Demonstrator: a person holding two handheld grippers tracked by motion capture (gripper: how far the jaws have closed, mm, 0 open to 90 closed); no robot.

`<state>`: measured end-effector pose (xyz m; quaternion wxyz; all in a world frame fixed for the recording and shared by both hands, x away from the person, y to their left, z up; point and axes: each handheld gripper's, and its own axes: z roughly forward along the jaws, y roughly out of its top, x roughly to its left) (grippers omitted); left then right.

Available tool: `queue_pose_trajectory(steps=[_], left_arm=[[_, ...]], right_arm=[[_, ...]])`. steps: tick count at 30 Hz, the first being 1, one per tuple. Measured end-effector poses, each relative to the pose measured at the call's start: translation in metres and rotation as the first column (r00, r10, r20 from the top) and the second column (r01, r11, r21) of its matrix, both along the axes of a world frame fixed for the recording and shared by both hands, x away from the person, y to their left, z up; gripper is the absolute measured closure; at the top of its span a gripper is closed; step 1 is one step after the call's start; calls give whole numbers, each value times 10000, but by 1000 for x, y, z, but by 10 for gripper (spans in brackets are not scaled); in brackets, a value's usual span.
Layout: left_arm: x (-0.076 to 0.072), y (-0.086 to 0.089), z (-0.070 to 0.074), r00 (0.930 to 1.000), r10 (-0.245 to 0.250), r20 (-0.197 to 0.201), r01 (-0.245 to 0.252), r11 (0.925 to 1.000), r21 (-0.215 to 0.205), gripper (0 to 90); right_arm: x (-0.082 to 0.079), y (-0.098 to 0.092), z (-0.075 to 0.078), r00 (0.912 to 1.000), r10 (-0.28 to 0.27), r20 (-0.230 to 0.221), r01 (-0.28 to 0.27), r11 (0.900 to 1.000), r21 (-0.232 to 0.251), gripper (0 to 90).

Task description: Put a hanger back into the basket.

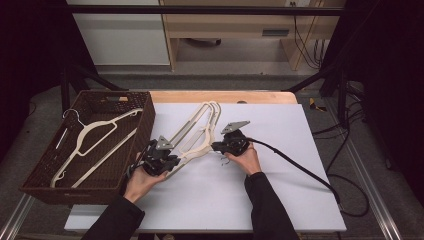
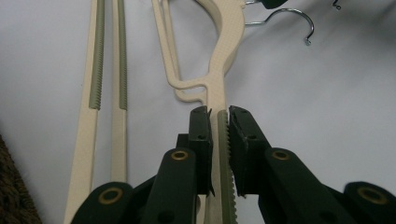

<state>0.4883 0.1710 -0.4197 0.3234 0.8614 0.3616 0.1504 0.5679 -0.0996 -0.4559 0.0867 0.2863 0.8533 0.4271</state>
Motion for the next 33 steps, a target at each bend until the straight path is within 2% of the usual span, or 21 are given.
queue_pose_trajectory(steps=[9, 14, 16, 18, 20, 24, 26, 30, 33], left_arm=[[-2, 0, -5, 9998, -115, -179, 114, 9999, -26, 798], [-4, 5, 1, 9998, -168, 79, 170, 9993, -338, 799], [-4, 6, 2, 9999, -121, 53, 123, 9992, -389, 800], [-4, 6, 2, 9999, -148, 74, 150, 9991, -394, 799], [-4, 5, 2, 9998, -162, 70, 165, 9991, -402, 799], [-4, 4, 1, 9997, -252, 9, 253, 9988, -412, 799], [-4, 3, 0, 9995, -307, -36, 306, 9987, -404, 798], [-4, 2, -2, 9992, -408, -18, 408, 9989, -237, 795], [-4, 0, -3, 9987, -504, -30, 504, 9986, -181, 793]], right_arm=[[-2, -2, 4, 9991, 315, -271, -317, 9995, -68, 889], [-3, -2, 4, 9989, 370, -280, -371, 9993, -22, 884], [-3, -1, 2, 9992, 351, -166, -351, 9994, 29, 870], [-3, 1, -1, 9995, 248, -197, -247, 9997, 46, 798], [-3, 2, -5, 9996, 215, -200, -217, 9997, -83, 786], [-3, 3, -6, 9989, 348, -319, -352, 9993, -108, 873], [-4, 2, -4, 9984, 521, -224, -525, 9984, -209, 884], [-6, -1, 3, 9991, 390, -168, -392, 9992, -94, 888], [-7, -3, 9, 9983, 399, -419, -407, 9990, -187, 889]])
